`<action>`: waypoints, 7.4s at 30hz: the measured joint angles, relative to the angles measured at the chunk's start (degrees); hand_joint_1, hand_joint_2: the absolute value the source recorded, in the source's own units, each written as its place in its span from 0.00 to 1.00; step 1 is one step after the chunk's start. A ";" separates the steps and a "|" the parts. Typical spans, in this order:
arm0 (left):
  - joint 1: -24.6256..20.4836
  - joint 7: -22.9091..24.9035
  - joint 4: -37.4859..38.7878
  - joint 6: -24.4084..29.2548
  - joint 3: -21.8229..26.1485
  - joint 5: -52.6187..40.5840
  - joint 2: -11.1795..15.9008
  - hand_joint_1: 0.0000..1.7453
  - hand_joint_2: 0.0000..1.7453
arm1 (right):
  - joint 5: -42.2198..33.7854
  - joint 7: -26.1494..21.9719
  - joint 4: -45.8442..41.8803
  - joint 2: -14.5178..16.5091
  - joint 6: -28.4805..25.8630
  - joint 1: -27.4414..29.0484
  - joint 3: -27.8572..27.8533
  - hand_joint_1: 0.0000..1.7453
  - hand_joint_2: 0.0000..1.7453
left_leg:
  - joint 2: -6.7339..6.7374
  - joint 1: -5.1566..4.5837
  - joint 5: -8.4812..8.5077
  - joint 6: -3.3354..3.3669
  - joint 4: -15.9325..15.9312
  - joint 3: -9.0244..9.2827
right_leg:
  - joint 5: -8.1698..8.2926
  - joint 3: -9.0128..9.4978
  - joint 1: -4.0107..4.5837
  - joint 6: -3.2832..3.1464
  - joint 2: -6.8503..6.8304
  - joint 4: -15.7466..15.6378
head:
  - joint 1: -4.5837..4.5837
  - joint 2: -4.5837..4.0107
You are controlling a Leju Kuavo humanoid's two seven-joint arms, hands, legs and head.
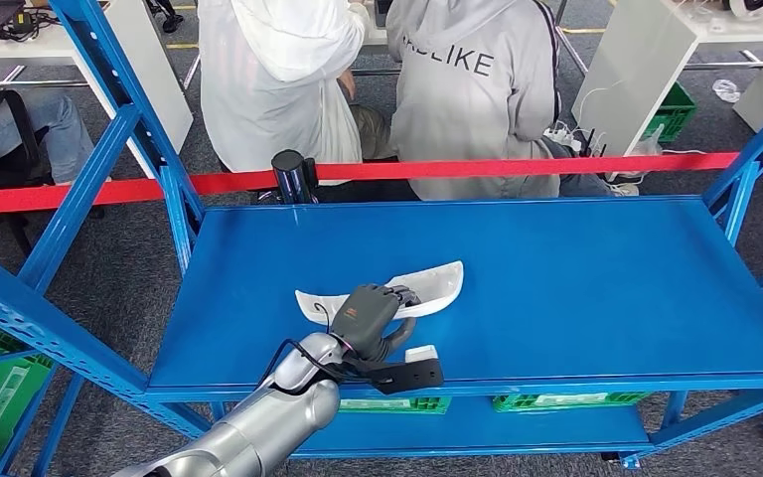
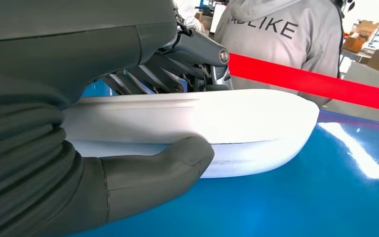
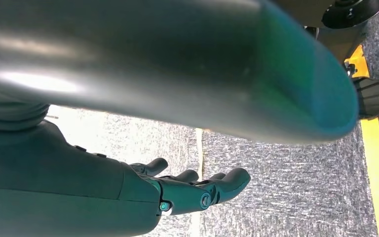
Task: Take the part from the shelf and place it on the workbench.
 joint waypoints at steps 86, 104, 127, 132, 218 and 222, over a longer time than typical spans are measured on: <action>16.82 -0.44 -64.51 1.61 18.57 4.54 16.14 1.00 1.00 | 0.25 -0.41 0.00 0.91 -0.91 0.66 -1.57 0.00 0.00 | 0.09 1.39 -3.59 -2.22 0.02 4.75 | 3.10 -2.89 -0.58 -0.23 -0.33 0.04 | -0.40 0.00; 17.84 -1.01 -65.41 3.06 18.93 5.29 17.23 1.00 1.00 | 1.76 -1.19 0.12 1.04 -0.43 0.61 -1.37 0.00 0.00 | 0.54 0.47 5.40 -0.34 0.20 -4.76 | -4.14 5.67 1.14 -1.35 -0.21 -1.01 | 0.09 0.00; 21.06 -0.24 -65.17 5.88 21.40 1.95 18.43 1.00 1.00 | 0.94 -0.22 0.24 1.32 -1.02 0.23 -0.47 0.00 0.00 | 0.70 0.99 2.24 1.41 -1.17 -1.21 | -5.78 -5.90 0.02 1.23 -0.55 15.43 | -0.03 0.00; 21.54 -1.32 -64.18 6.84 22.73 2.17 18.51 1.00 1.00 | 0.56 -0.19 0.24 1.36 -0.83 0.07 -0.65 0.00 0.00 | 0.77 0.76 4.86 0.37 0.44 -5.18 | -4.52 6.23 0.85 -0.28 -0.44 0.85 | 0.00 0.00; 25.37 -3.14 -67.90 10.77 27.69 2.20 20.61 1.00 1.00 | -0.95 -1.33 0.52 1.75 0.35 0.70 -2.73 0.00 0.00 | 1.07 0.17 2.84 1.44 -4.01 0.26 | -6.45 -5.75 0.46 0.87 -0.27 14.38 | -0.95 0.00; 25.40 -4.54 -67.96 10.77 27.70 3.40 20.57 1.00 1.00 | -0.74 -1.46 0.49 1.54 0.46 0.65 -2.73 0.00 0.00 | 1.30 0.93 4.82 0.14 -1.36 -4.70 | -2.09 2.58 -0.25 2.00 -0.24 7.37 | -0.84 0.00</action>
